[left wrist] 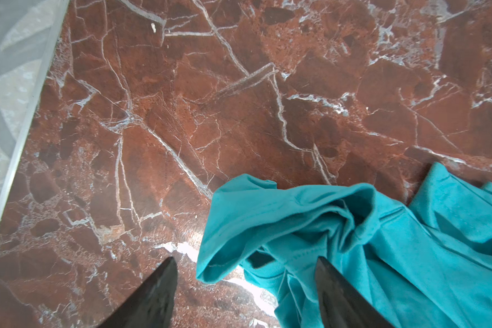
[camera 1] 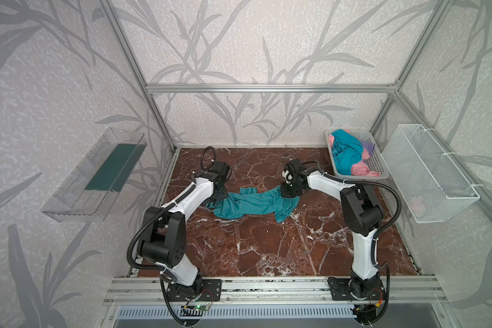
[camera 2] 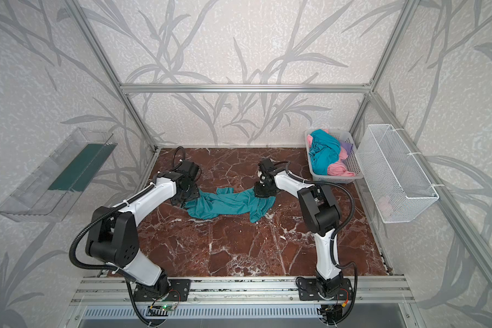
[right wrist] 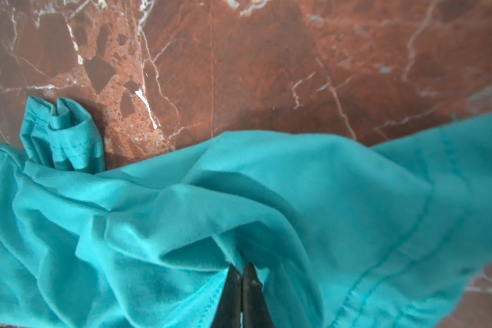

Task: Fold and stack the t-shirts
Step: 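Grasp the t-shirt edges with both grippers and lift it, moving away from the robot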

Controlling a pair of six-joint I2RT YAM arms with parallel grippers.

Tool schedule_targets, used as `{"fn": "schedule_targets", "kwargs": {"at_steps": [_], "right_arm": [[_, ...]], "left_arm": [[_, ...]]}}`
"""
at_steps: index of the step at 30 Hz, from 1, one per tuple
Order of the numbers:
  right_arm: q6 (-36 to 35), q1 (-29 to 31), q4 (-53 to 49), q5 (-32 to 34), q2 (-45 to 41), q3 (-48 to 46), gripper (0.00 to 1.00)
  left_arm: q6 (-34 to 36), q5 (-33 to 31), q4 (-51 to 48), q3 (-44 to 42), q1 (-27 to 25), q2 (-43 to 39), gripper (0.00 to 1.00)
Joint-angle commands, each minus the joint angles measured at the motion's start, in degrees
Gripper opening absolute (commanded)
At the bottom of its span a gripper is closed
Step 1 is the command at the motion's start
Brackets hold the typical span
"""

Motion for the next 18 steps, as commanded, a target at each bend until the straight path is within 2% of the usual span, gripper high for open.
{"fn": "schedule_targets", "kwargs": {"at_steps": [1, 4, 8, 10, 13, 14, 18], "right_arm": [[0.31, -0.08, 0.66, -0.18, -3.83, -1.12, 0.0], [0.53, -0.09, 1.21, -0.18, -4.82, -2.58, 0.0], [0.84, -0.51, 1.32, -0.74, -5.79, -3.54, 0.0], [0.83, -0.78, 1.18, -0.89, -6.1, -3.62, 0.0], [0.6, -1.33, 0.75, -0.76, -6.87, -3.58, 0.0], [0.49, -1.62, 0.5, -0.62, -7.24, -3.62, 0.0], [0.07, -3.01, -0.85, 0.66, -8.89, -2.86, 0.0]], "left_arm": [[-1.03, 1.74, 2.3, -0.16, 0.2, 0.77, 0.78], [-1.3, 3.28, 4.2, 0.19, 0.35, 3.13, 0.73], [-1.66, 5.41, 7.33, -0.13, 1.34, 6.13, 0.51], [-1.57, 6.18, 8.66, -0.04, 2.23, 6.99, 0.34], [-1.75, 6.8, 8.44, 1.34, 4.07, 7.47, 0.03], [-1.47, 6.67, 8.01, 2.04, 4.49, 7.1, 0.0], [0.66, 5.34, 5.52, 5.8, 6.12, 4.33, 0.0]]}}
